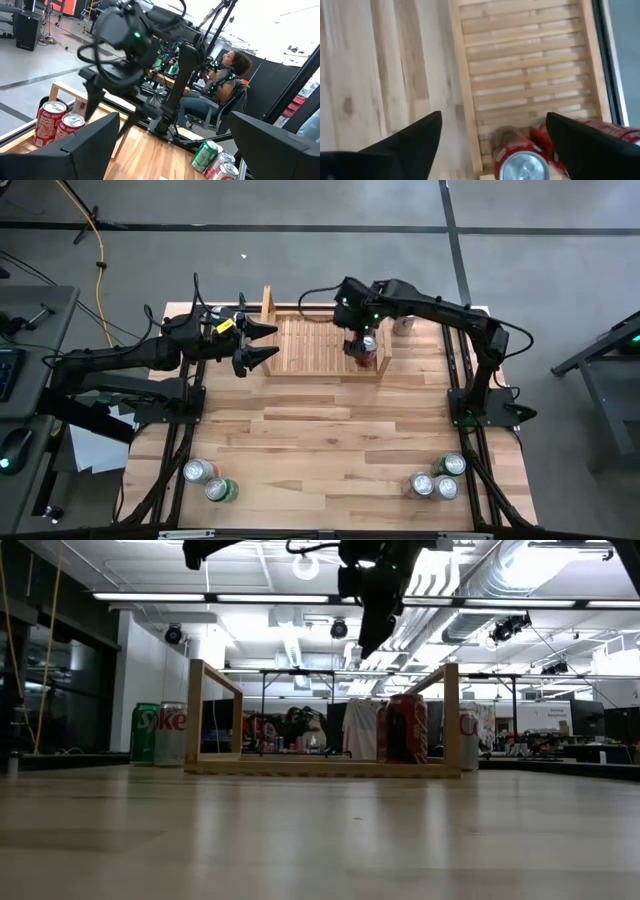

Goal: Place canned beverage on shelf
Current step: Adjust the red soda cans on the shelf

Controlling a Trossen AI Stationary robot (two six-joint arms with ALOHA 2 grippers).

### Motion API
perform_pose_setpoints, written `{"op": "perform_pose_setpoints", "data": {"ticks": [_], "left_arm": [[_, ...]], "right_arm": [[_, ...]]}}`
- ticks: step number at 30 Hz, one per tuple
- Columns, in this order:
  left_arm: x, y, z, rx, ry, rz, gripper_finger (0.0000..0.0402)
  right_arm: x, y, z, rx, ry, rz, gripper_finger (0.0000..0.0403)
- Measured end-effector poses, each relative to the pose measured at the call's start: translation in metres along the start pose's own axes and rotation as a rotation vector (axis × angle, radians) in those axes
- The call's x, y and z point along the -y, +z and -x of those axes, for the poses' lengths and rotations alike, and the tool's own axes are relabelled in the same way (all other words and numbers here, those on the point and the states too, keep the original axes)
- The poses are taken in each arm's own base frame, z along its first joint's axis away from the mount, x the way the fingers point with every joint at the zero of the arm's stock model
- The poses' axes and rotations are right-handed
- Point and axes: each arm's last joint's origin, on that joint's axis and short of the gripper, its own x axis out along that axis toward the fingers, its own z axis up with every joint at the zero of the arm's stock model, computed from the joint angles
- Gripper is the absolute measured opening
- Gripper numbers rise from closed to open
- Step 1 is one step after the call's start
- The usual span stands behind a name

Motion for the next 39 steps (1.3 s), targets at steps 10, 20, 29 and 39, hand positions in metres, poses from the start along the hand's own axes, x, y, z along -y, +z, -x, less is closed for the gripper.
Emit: {"op": "perform_pose_setpoints", "data": {"ticks": [10, 20, 29, 39], "left_arm": [[0.000, 0.000, 0.000, -0.004, 0.002, -0.002, 0.0365], [0.000, -0.001, 0.000, -0.006, 0.002, -0.002, 0.0365], [0.000, -0.001, -0.001, -0.009, 0.004, -0.001, 0.0365], [0.000, -0.001, -0.001, -0.009, 0.004, 0.000, 0.0365]], "right_arm": [[-0.019, -0.025, -0.043, -0.197, -0.133, 0.059, 0.0099], [-0.026, -0.037, -0.063, -0.240, -0.114, 0.062, 0.0012], [-0.018, -0.044, -0.065, -0.293, -0.207, 0.042, 0.0002], [-0.015, -0.018, -0.042, -0.139, -0.204, 0.029, 0.0000]]}}
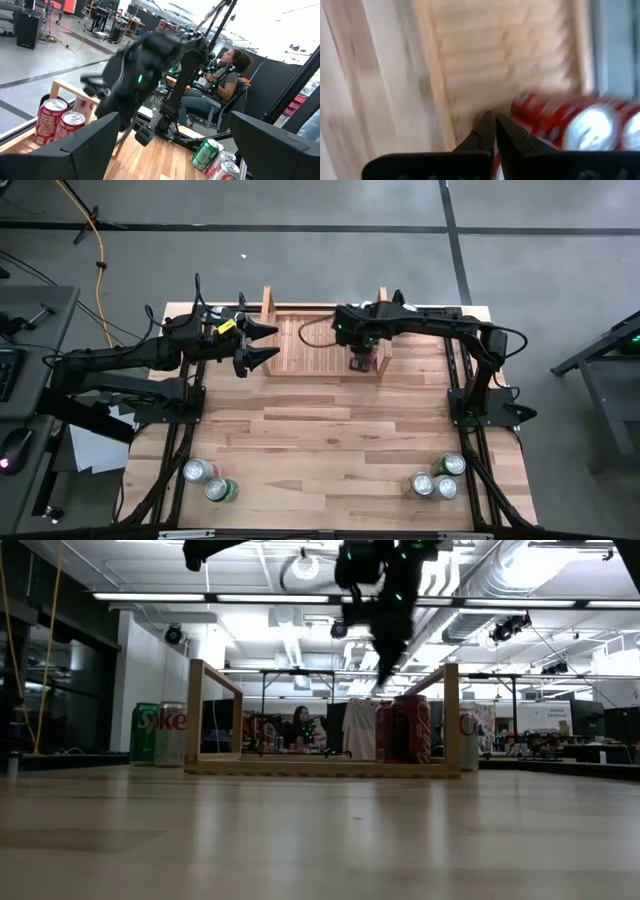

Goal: Place canned beverage on shelf
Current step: Adjust the red soda cans on the shelf

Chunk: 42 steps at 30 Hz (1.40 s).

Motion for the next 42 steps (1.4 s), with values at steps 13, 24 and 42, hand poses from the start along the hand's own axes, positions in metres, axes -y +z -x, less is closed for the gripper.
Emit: {"op": "perform_pose_setpoints", "data": {"ticks": [13, 24, 42], "left_arm": [[-0.001, 0.000, 0.000, 0.012, 0.023, 0.009, 0.0365], [-0.001, 0.000, 0.000, 0.012, 0.024, 0.010, 0.0365], [-0.001, 0.000, 0.000, 0.011, 0.024, 0.009, 0.0365]], "right_arm": [[0.066, 0.062, -0.025, 0.017, -0.074, -0.202, 0.0000], [0.063, 0.063, -0.068, -0.270, -0.085, -0.108, 0.0000], [0.059, 0.047, -0.080, -0.433, -0.123, -0.060, 0.0000]]}}
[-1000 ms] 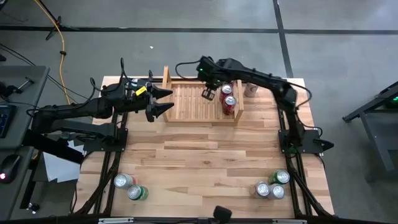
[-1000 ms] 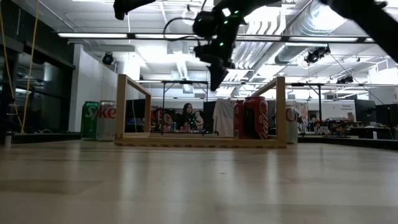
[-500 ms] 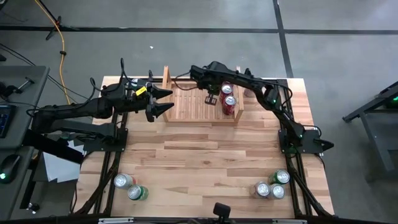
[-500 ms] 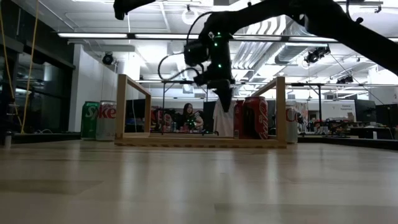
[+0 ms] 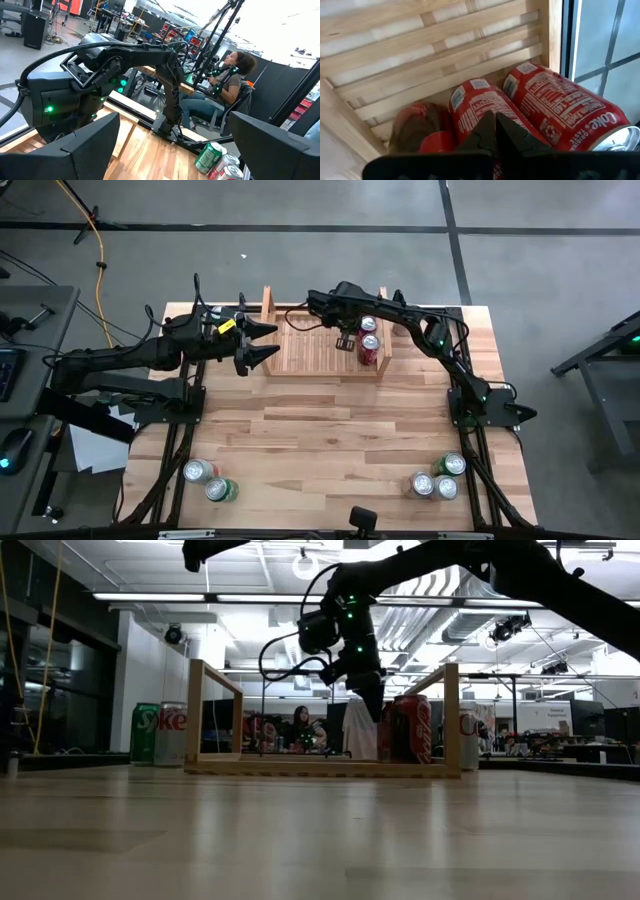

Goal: Place canned beverage on shelf
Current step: Adjust the red soda cans on the shelf, then put the top left red-silver soda can on the shelf

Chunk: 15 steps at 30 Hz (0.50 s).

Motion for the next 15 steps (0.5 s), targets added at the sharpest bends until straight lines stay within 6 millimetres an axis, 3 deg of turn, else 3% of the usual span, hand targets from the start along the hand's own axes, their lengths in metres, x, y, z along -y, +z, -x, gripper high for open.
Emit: {"op": "perform_pose_setpoints", "data": {"ticks": [11, 15], "left_arm": [[0.000, 0.000, 0.000, 0.000, 0.000, -0.009, 0.0365], [0.000, 0.000, 0.000, 0.000, 0.000, -0.009, 0.0365]], "right_arm": [[0.000, 0.000, 0.001, 0.008, 0.008, -0.029, 0.0000], [0.005, 0.005, 0.023, 0.150, 0.090, -0.061, 0.0000]]}}
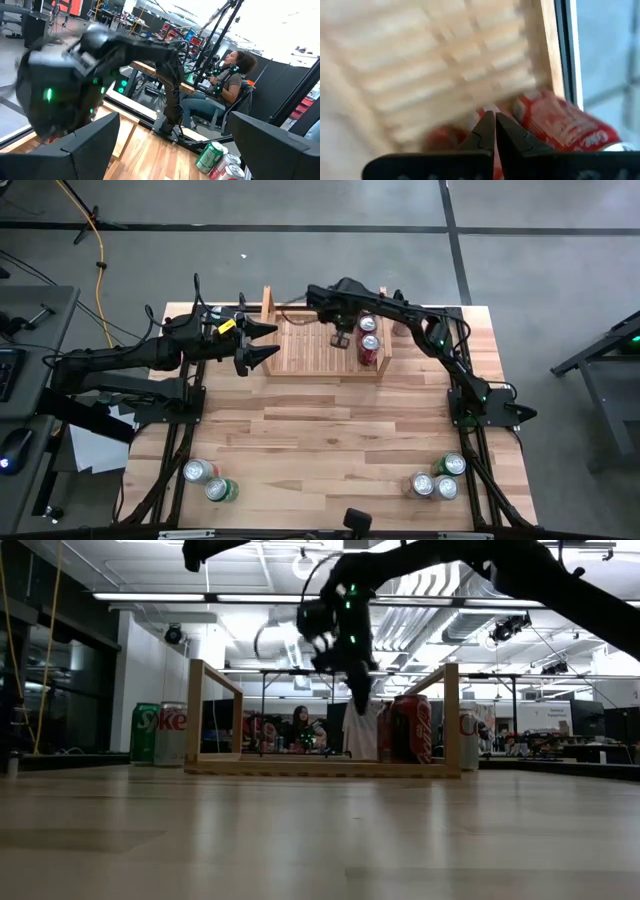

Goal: Place canned beverage on shelf
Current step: Put the top left red-silver soda can on the shelf

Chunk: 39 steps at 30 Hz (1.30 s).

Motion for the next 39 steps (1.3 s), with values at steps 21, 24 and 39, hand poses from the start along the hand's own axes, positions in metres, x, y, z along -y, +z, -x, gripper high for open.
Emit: {"op": "perform_pose_setpoints", "data": {"ticks": [21, 24, 39], "left_arm": [[-0.003, -0.006, 0.002, -0.074, 0.017, -0.155, 0.0365], [-0.002, -0.003, 0.002, -0.053, -0.025, -0.180, 0.0365], [-0.010, 0.010, 0.001, 0.007, -0.130, -0.166, 0.0365]], "right_arm": [[-0.029, -0.143, 0.131, 0.787, 0.329, -0.266, 0.0000], [-0.048, -0.172, 0.137, 0.962, 0.423, -0.309, 0.0000], [-0.088, -0.211, 0.147, 1.360, 0.596, -0.268, 0.0000]]}}
